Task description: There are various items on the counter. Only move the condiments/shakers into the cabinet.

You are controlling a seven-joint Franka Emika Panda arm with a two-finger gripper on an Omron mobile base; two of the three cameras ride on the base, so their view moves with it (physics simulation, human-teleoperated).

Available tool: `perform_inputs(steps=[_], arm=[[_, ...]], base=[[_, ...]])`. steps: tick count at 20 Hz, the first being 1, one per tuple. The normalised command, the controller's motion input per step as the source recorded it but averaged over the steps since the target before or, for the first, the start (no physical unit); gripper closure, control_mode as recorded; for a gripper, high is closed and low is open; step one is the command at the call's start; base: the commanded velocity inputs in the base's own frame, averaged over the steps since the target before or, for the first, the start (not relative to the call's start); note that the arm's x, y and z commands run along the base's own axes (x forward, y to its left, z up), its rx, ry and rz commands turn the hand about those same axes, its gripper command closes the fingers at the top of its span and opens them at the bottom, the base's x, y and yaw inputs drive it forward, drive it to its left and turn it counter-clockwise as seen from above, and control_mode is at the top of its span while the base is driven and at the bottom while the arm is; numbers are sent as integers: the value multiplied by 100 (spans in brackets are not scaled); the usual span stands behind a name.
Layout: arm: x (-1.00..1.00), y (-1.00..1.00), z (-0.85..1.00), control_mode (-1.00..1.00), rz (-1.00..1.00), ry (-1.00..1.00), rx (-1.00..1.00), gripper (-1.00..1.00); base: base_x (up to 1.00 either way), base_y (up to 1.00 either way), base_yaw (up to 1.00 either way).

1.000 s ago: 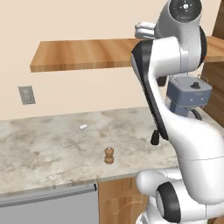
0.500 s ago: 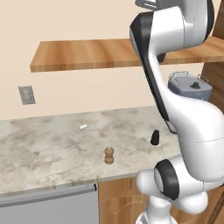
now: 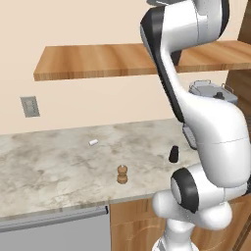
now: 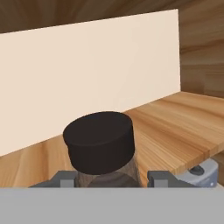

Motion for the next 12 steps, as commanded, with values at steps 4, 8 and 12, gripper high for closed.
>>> perform_inputs(steps=[4, 8, 12], arm=[[67, 0, -11, -100, 0, 0, -2, 100], [83, 0, -17, -100, 0, 0, -3, 100], [84, -1, -12, -100, 0, 0, 0, 100]], base=[[0, 0, 0], [0, 0, 0], [0, 0, 0]])
